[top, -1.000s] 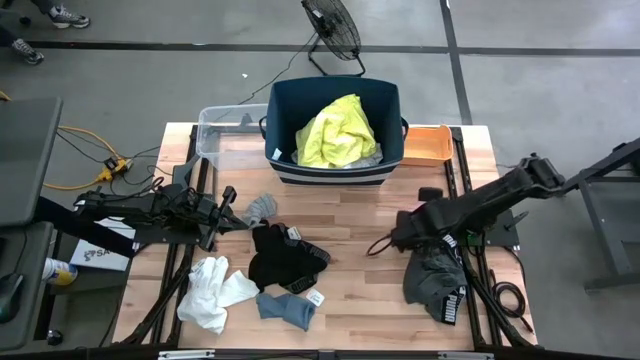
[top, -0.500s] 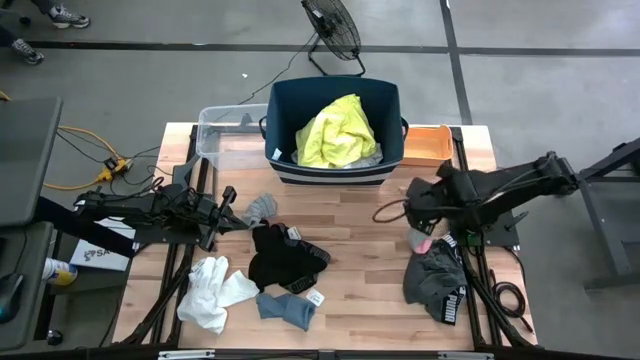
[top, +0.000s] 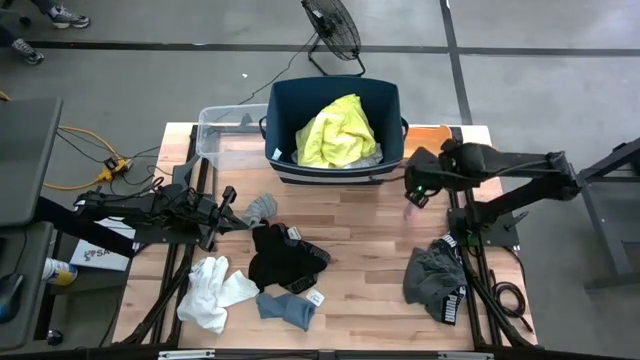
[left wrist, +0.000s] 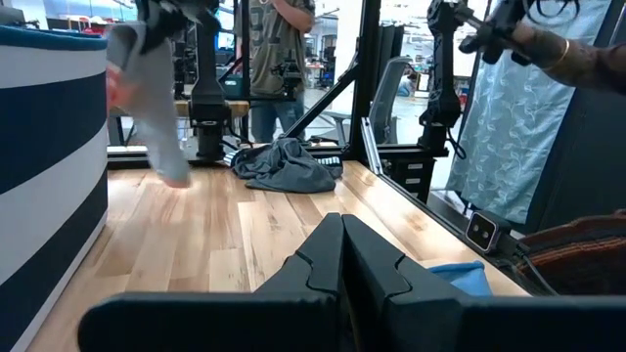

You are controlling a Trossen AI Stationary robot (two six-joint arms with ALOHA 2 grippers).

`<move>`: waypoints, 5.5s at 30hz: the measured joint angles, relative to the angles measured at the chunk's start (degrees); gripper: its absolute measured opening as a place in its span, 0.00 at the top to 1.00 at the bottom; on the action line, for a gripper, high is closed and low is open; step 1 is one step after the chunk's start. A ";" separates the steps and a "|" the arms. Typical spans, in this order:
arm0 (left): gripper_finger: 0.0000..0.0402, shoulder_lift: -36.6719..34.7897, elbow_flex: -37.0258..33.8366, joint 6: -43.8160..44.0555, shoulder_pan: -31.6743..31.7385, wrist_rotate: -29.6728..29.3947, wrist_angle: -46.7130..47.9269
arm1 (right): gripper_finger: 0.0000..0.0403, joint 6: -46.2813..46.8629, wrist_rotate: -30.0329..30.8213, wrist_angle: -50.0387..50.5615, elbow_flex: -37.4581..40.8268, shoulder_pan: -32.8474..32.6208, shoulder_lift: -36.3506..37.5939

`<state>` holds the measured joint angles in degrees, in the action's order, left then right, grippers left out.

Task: Pick & Place Cloths
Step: Put the right gray sock into the yellow bin

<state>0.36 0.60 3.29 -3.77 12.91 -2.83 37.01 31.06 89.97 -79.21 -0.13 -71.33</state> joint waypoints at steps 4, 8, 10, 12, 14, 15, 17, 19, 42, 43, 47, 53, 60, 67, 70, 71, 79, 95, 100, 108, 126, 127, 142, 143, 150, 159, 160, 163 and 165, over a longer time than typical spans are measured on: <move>1.00 -0.01 -0.02 0.01 0.01 -0.01 0.00 | 0.99 -2.57 2.11 0.02 -4.53 2.88 0.00; 1.00 -0.02 0.00 0.00 0.01 -0.01 0.00 | 0.99 -4.00 4.74 -0.02 -7.69 5.65 0.51; 1.00 -0.02 -0.02 0.00 0.00 -0.02 0.00 | 0.99 -4.54 6.26 0.04 -8.41 7.38 1.02; 1.00 0.00 0.00 0.02 0.00 -0.02 0.00 | 0.99 -4.63 7.84 0.07 -8.49 9.34 1.71; 1.00 -0.01 -0.01 0.01 0.01 -0.01 0.00 | 0.99 -5.52 9.53 0.09 -8.49 11.45 2.11; 1.00 -0.02 0.00 0.02 0.02 -0.02 0.00 | 0.99 -5.88 10.71 0.11 -8.49 12.52 2.28; 1.00 -0.02 -0.01 0.02 0.01 -0.02 0.00 | 0.99 -8.09 13.27 0.08 -8.49 14.90 2.34; 1.00 -0.01 -0.01 0.02 0.00 -0.02 0.00 | 0.99 -10.35 15.68 0.05 -8.49 16.92 2.34; 1.00 -0.01 -0.02 0.02 0.02 -0.02 0.00 | 0.99 -16.91 24.02 -18.21 0.34 33.47 2.23; 1.00 -0.02 0.00 0.02 0.00 0.00 0.00 | 0.99 -17.68 23.84 -19.24 1.49 34.26 2.23; 1.00 0.00 0.00 0.02 0.00 -0.02 0.00 | 0.99 -19.73 22.43 -23.60 6.18 37.06 2.23; 1.00 -0.02 0.00 0.00 0.02 0.00 0.00 | 0.99 -26.04 16.91 -33.08 13.49 40.65 2.23; 1.00 -0.02 0.00 0.01 0.02 -0.01 0.00 | 0.99 -35.01 6.12 -39.77 19.66 43.79 2.23; 1.00 -0.01 -0.01 0.02 0.01 -0.01 0.00 | 0.99 -38.70 -3.46 -40.72 22.54 47.39 2.23; 1.00 -0.02 -0.01 0.02 0.00 -0.01 0.00 | 0.99 -36.59 -7.06 -42.30 23.51 48.81 2.23; 1.00 0.00 -0.01 0.00 0.00 -0.02 0.00 | 0.99 -35.04 -8.22 -42.91 23.70 49.26 2.23; 1.00 -0.02 0.00 0.02 0.00 0.00 0.01 | 0.99 -25.35 -13.51 -43.94 23.81 51.70 -0.19; 1.00 0.00 0.00 0.02 0.01 -0.02 0.00 | 0.99 -15.52 -13.37 -44.11 23.81 54.73 -12.16; 1.00 0.00 0.00 0.02 0.02 0.00 0.00 | 0.99 -14.15 -17.29 -44.06 23.88 57.50 -12.39; 1.00 0.00 -0.02 0.01 0.01 -0.01 0.00 | 0.99 -11.25 -21.67 -46.52 23.88 59.56 -12.48; 1.00 -0.01 -0.01 0.01 0.00 -0.02 0.01 | 0.99 -5.95 -23.54 -51.82 26.54 60.68 -14.50; 1.00 0.00 -0.02 0.02 0.01 -0.01 0.00 | 0.99 -5.41 -23.52 -52.71 27.12 60.68 -15.22; 1.00 0.00 -0.02 0.02 0.01 -0.01 0.01 | 0.97 -2.79 -19.36 -57.23 27.57 60.62 -19.74; 1.00 -0.01 0.00 0.02 0.01 -0.02 0.00 | 0.96 -2.79 -19.75 -57.26 27.57 60.62 -19.79; 1.00 0.00 -0.01 0.01 0.00 -0.02 0.00 | 0.82 -3.72 -21.94 -57.25 27.51 60.51 -19.45; 1.00 -0.02 -0.02 0.00 0.02 -0.01 0.01 | 0.64 -4.07 -19.52 -55.04 26.13 60.51 -15.31; 1.00 -0.02 0.00 0.02 0.01 0.00 0.00 | 0.64 -4.07 -19.40 -54.78 26.13 60.51 -14.34; 1.00 -0.02 0.00 0.02 0.02 -0.02 0.00 | 0.64 -4.06 -19.32 -54.52 26.13 60.51 -11.62; 1.00 -0.01 -0.02 0.00 0.01 -0.01 0.00 | 0.65 -4.06 -19.05 -54.20 26.13 60.51 -10.10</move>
<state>0.35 0.58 3.29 -3.76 12.90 -2.83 32.95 12.01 35.78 -53.08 60.38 -81.43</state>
